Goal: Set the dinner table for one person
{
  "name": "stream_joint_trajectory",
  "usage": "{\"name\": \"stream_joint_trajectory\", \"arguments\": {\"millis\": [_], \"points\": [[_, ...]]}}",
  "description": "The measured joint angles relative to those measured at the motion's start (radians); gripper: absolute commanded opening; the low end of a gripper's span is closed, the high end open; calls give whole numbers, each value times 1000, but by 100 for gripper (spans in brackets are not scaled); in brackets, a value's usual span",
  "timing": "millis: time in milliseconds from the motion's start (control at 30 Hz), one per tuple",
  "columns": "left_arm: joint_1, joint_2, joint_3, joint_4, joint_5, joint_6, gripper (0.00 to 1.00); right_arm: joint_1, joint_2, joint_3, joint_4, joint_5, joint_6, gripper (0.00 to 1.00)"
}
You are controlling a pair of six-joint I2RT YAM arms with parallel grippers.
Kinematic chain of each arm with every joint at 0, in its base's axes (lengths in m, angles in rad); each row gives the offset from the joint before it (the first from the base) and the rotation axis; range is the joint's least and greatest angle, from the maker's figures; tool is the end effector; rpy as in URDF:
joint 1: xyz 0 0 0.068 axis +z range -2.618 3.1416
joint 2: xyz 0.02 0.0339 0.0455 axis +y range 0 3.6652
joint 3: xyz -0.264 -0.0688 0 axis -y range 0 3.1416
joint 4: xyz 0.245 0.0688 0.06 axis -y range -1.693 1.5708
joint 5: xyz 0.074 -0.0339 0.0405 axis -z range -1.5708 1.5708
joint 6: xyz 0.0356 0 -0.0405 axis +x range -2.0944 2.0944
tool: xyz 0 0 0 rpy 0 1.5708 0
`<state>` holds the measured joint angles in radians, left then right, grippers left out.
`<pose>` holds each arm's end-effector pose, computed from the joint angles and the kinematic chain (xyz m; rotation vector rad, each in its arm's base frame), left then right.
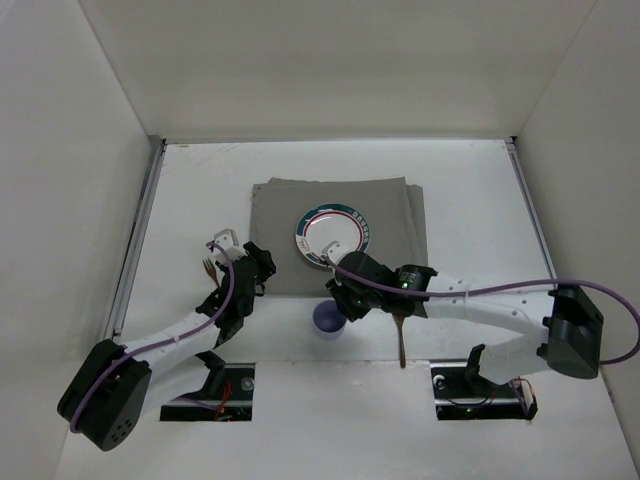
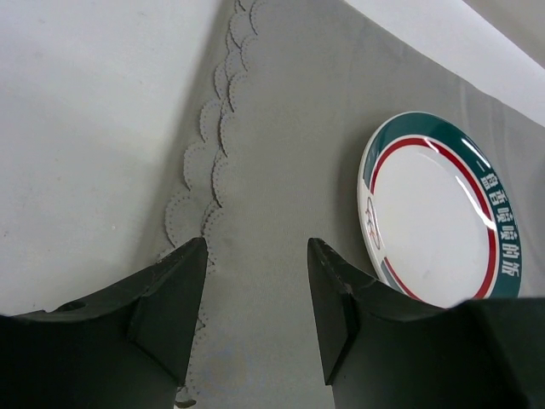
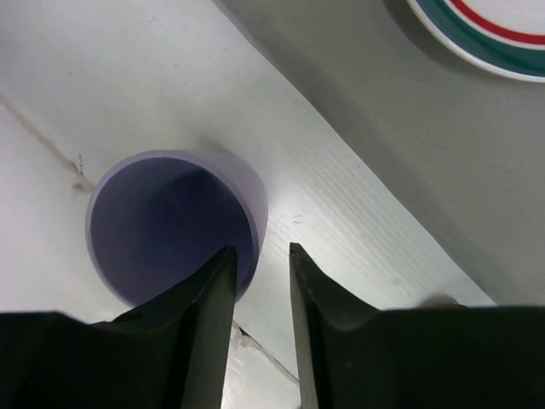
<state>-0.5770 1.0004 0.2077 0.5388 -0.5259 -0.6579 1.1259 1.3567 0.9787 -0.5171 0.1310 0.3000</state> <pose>0.1720 -0.0906 0.1770 -0.4399 1.7536 -0.4043 0.1256 0.2527 0.2515 -0.9546 2.3230 0.4524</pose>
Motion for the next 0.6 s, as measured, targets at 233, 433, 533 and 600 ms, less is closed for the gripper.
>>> {"name": "stream_joint_trajectory", "arguments": {"millis": [233, 433, 533, 600], "points": [[-4, -3, 0, 1, -1, 0, 48, -1, 66, 11, 18, -5, -10, 5], [-6, -3, 0, 2, -1, 0, 49, -22, -24, 43, 7, -34, -13, 6], [-10, -3, 0, 2, -2, 0, 49, -117, -105, 83, 39, -39, -7, 6], [-13, -3, 0, 3, -2, 0, 49, -214, -116, 115, 80, -24, 10, 5]]}}
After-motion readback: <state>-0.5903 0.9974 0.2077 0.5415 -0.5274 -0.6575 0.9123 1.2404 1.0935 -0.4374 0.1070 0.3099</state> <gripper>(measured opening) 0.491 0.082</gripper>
